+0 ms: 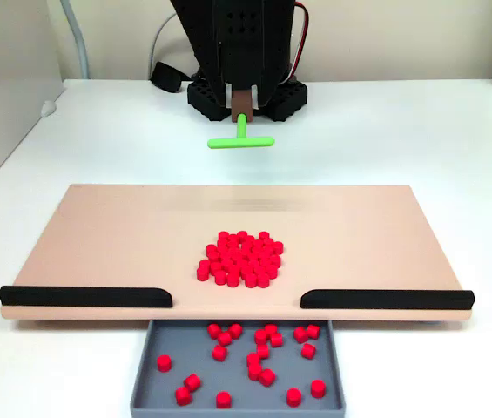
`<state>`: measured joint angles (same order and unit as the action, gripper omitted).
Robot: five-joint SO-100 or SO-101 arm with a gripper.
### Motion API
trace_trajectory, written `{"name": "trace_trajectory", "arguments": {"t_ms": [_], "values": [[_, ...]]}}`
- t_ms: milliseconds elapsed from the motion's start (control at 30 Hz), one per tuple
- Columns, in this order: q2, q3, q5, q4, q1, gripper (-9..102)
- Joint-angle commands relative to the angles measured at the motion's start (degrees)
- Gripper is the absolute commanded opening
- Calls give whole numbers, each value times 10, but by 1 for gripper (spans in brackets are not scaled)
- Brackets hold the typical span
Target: Push granules from left to the grey container
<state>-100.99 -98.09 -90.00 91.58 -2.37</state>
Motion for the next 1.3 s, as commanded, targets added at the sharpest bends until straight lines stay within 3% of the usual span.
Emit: {"name": "trace_trajectory", "arguments": {"t_ms": [0,1267], "values": [[44,19,-37,2,-1,0],[41,19,-33,2,2,0]]}}
